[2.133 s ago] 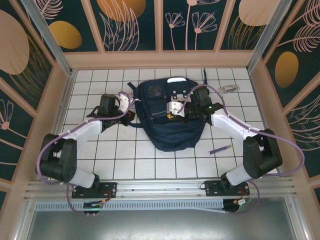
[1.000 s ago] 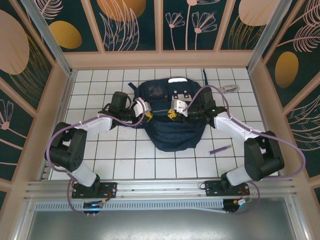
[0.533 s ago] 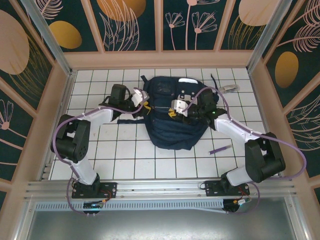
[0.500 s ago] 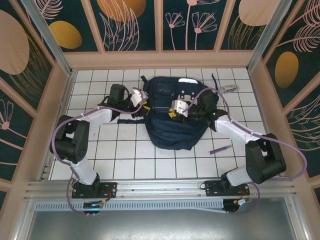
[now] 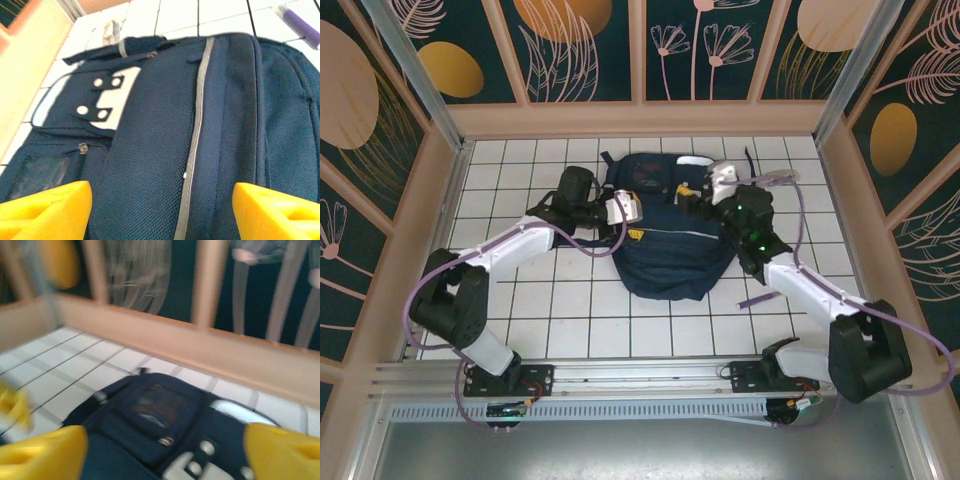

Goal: Pack the student bag

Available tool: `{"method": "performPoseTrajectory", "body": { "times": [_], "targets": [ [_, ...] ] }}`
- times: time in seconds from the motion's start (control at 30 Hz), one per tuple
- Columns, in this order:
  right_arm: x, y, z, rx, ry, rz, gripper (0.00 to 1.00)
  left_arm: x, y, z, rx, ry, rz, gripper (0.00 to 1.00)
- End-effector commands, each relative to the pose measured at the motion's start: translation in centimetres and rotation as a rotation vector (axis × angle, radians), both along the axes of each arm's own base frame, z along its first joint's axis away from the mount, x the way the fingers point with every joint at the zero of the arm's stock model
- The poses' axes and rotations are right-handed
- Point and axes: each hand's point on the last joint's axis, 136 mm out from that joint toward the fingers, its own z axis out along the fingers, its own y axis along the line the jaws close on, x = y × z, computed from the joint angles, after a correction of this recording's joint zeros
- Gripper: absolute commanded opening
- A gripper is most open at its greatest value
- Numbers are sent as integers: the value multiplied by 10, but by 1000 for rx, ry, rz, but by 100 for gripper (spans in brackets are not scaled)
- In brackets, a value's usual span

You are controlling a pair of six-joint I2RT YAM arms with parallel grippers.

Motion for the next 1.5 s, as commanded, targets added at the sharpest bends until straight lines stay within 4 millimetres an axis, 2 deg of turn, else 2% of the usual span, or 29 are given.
{"method": "performPoseTrajectory", "body": {
  "times": [0.0,0.1,0.27,0.4,0.47,0.53,0.67,0.8,0.97,1.03,1.1,1.17,1.23,1.27,1.4,1.43,1.47],
  "targets": [
    [15,-93,1,255,190,-512,99,-8,-2,-25,97,15,-67,74],
    [6,-140,-28,328,373,-696,99,-12,-2,-30,109,30,-87,75],
    [-14,-183,-77,549,623,-774,99,-14,0,-33,131,18,-101,77],
    [-47,-218,-127,741,827,-989,99,-15,2,-38,161,16,-111,78],
    [-65,-226,-145,782,898,-1080,99,-29,2,-36,160,45,-181,84],
    [-85,-233,-160,804,956,-1174,99,-36,3,-34,161,70,-202,86],
    [-113,-229,-188,837,1065,-1243,98,-34,8,-45,201,79,-188,85],
    [-133,-217,-213,854,1176,-1272,98,-14,3,-54,202,54,-104,77],
    [-152,-211,-227,800,1245,-1314,98,2,-1,-57,189,-44,-49,73],
    [-159,-208,-233,786,1272,-1320,97,8,-1,-60,214,-63,-34,61],
    [-165,-200,-241,780,1313,-1313,96,17,-1,-55,216,-48,10,36],
    [-172,-188,-248,759,1364,-1300,96,29,-4,-40,181,-8,87,15],
    [-177,-175,-252,708,1399,-1278,95,36,-7,-25,137,15,142,4],
    [-179,-170,-254,685,1412,-1271,95,37,-9,-17,108,17,157,0],
    [-182,-155,-263,684,1455,-1231,93,43,-11,1,21,42,224,0],
    [-179,-154,-265,687,1458,-1225,90,46,-11,3,8,54,245,0],
    [-177,-154,-268,687,1464,-1221,83,48,-11,5,-3,62,263,0]
  ]
}}
